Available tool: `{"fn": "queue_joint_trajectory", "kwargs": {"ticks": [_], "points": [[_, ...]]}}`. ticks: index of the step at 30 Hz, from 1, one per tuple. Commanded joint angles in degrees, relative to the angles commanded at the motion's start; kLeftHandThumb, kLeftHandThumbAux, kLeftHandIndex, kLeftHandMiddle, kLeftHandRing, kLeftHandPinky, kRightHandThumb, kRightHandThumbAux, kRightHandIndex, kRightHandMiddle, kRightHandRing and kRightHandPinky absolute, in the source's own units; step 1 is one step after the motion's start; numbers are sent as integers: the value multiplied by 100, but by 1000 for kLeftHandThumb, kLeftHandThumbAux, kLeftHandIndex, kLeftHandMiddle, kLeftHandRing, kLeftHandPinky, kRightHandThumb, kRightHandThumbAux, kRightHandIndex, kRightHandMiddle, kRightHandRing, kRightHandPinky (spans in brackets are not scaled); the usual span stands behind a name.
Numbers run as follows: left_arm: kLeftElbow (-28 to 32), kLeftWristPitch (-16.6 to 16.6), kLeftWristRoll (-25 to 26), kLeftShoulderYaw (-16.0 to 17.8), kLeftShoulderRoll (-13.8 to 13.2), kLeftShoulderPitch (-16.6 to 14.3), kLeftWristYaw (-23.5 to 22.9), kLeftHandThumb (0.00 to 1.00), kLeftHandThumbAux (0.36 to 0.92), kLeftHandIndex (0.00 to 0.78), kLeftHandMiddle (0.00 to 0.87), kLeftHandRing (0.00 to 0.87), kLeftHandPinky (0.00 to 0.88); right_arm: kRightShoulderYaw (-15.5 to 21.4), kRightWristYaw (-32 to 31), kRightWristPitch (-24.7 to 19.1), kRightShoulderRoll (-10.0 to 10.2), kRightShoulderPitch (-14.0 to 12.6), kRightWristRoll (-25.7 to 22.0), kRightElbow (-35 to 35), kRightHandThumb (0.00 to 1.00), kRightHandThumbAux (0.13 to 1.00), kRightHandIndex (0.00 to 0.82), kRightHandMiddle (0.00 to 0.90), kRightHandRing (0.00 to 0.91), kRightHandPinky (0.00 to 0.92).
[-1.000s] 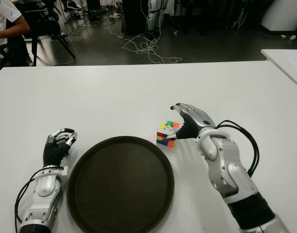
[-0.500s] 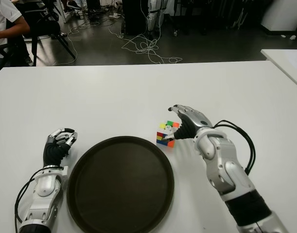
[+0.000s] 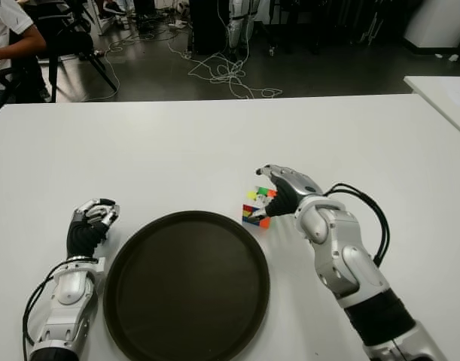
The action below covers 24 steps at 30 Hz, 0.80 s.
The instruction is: Pick up the Rubik's Cube and put it in the plate
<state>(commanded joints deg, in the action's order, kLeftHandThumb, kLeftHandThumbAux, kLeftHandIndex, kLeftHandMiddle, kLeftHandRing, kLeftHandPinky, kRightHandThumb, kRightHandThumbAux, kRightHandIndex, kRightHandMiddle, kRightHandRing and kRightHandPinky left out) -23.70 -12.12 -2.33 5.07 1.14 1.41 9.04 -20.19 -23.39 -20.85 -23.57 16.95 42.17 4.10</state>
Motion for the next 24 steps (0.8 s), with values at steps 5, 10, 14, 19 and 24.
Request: {"fn": "queue_joint_trajectory", "kwargs": {"ticks": [5, 10, 14, 19, 24], "points": [[-14, -52, 42, 10, 7, -3, -40, 704, 706, 444, 815, 831, 811, -20, 65, 97, 22, 34, -25, -98, 0, 630, 0, 0, 0, 0], [32, -40, 54, -9, -3, 23, -87, 706, 706, 444, 805, 820, 797, -13, 101, 185, 42, 60, -44, -150, 0, 654, 0, 0, 0, 0], [50, -14, 21, -23, -12, 34, -77, 705, 707, 443, 804, 820, 801, -4, 131, 242, 70, 74, -51, -191, 0, 673, 0, 0, 0, 0], [67, 15, -51, -45, -32, 39, -38, 704, 707, 443, 805, 821, 798, -38, 118, 264, 96, 141, -26, -277, 0, 684, 0, 0, 0, 0], [79, 44, -98, -47, -36, 38, 1, 703, 707, 443, 810, 825, 804, -43, 137, 291, 111, 154, -18, -303, 0, 716, 0, 0, 0, 0]]}}
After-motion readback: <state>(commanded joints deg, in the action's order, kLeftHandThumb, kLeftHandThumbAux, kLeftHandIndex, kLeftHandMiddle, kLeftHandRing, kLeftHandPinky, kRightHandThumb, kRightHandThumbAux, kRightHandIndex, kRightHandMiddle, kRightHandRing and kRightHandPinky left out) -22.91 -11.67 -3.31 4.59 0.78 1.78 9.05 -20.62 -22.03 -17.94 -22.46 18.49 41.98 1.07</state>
